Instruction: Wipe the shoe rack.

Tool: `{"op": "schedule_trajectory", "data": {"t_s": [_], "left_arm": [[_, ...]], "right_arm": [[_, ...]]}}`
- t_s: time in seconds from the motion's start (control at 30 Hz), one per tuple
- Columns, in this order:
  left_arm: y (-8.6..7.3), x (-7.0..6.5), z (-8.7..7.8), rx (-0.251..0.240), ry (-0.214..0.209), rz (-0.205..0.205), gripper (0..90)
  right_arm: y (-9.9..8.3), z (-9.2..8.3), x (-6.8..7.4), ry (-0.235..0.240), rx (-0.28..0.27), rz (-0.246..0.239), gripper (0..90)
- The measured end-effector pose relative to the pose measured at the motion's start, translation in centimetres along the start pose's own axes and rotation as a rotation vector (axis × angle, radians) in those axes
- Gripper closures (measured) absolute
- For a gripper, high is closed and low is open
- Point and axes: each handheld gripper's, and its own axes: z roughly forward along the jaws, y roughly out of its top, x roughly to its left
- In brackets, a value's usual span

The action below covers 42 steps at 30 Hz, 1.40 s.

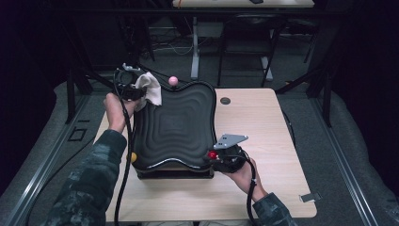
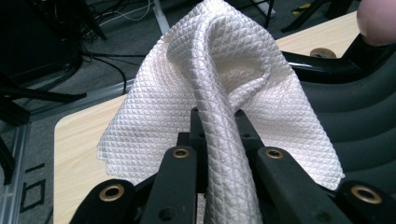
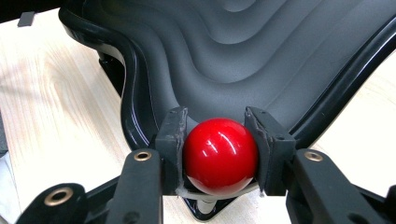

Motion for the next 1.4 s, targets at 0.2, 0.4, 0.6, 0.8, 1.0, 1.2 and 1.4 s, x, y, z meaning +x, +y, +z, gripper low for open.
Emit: {"op": "schedule_trajectory", "data": {"t_s": [0.2,0.4,0.6,0.8,1.0,1.2,1.4], "left_arm": [[-0.2,0.2,0.2,0.014,-0.014,-0.014,82.8],[-0.7,0.1,0.0,0.031,-0.026,0.000,82.9],[-1.6,0.0,-0.4,0.041,-0.043,0.010,82.8],[-2.7,-0.1,-0.8,0.044,-0.061,0.009,82.8],[-3.8,-0.6,-1.2,0.049,-0.073,0.019,82.9],[-4.7,-1.2,-1.5,0.050,-0.075,0.033,82.9],[-5.8,-1.6,-1.9,0.052,-0.099,0.042,82.8]], "right_arm": [[-0.1,0.2,-0.1,0.048,-0.036,0.009,59.7],[-0.1,0.1,-0.1,0.033,-0.025,0.006,59.7],[-0.1,0.2,0.0,0.030,-0.024,0.007,59.7],[0.0,0.1,0.0,0.028,-0.020,0.004,59.8],[0.0,0.1,0.0,0.025,-0.021,0.006,59.8],[0.0,0.2,0.0,0.032,-0.024,0.006,59.7],[0.0,0.2,0.0,0.027,-0.022,0.006,59.7]]}}
